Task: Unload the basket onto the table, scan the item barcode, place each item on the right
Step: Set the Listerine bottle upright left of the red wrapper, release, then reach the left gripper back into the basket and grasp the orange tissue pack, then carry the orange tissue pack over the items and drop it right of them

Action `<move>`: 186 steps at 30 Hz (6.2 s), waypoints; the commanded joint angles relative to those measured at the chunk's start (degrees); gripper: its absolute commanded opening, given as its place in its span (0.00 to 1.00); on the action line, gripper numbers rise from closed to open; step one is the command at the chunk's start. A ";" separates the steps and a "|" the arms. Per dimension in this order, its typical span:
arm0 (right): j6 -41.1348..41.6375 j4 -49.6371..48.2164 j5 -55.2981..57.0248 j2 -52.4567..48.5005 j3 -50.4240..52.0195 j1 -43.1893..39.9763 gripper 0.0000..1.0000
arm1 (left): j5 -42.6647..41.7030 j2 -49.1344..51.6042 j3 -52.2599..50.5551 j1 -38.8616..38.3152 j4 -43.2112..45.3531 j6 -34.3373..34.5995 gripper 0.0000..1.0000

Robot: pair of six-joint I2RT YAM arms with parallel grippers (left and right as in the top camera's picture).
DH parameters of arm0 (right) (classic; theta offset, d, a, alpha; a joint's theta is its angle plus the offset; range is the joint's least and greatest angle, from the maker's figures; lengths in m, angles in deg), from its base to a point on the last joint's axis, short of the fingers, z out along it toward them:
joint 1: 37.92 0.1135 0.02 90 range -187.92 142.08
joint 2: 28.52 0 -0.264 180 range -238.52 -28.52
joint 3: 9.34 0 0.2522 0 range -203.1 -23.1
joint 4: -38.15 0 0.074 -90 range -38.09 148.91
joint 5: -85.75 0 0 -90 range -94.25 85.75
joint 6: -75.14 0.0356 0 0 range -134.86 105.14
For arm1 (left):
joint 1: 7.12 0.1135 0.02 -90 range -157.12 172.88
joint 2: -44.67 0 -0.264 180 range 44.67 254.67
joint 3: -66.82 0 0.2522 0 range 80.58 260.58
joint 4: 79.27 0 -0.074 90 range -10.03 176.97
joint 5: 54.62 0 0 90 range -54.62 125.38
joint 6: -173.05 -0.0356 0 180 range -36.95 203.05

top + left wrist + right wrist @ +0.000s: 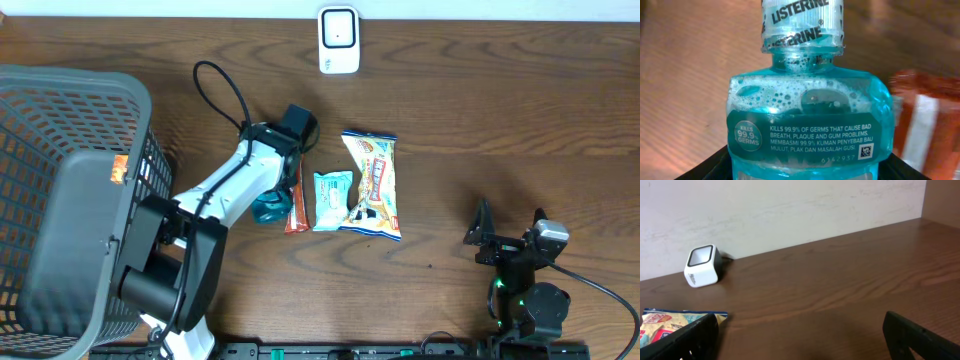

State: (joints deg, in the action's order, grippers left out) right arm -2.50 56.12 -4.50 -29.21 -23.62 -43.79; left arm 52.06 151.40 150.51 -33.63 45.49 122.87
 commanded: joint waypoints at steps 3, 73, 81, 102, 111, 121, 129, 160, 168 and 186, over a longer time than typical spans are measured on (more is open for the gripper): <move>-0.83 0.07 0.31 0.31 0.20 -0.79 0.99 | 1.90 -0.22 0.79 -1.68 2.64 -1.20 0.44; -0.83 0.09 0.31 0.31 0.20 -0.79 0.99 | 11.21 -46.03 9.60 32.30 -11.28 -5.01 0.98; -0.83 0.09 0.31 0.31 0.20 -0.79 0.99 | -17.46 -37.20 7.56 55.65 -12.48 -5.01 1.00; -0.83 0.07 0.31 0.31 0.20 -0.79 0.99 | -28.48 -5.97 5.70 58.80 -3.78 -4.68 0.86; -0.83 0.07 0.31 0.31 0.20 -0.79 0.99 | -29.14 -2.58 5.70 57.72 2.82 -26.80 0.86; -0.83 0.09 0.31 0.31 0.20 -0.79 0.99 | -29.07 0.04 5.66 55.28 5.11 -32.44 0.86; -0.83 0.09 0.31 0.31 0.20 -0.79 0.99 | -29.11 5.40 5.64 55.23 4.90 -32.70 0.61; -0.83 0.09 0.31 0.31 0.20 -0.79 0.99 | -29.11 -0.15 5.57 58.49 0.15 -27.50 0.08; -0.83 0.07 0.31 0.31 0.20 -0.79 0.99 | -29.09 -14.73 5.55 60.46 -3.58 -22.38 0.07; -0.83 0.07 0.31 0.31 0.20 -0.79 0.99 | -33.38 -51.95 5.55 56.92 -6.03 -8.20 0.07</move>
State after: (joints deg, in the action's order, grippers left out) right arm -2.50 56.14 -4.50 -29.21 -23.62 -43.79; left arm 21.66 103.97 155.74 25.48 39.28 111.89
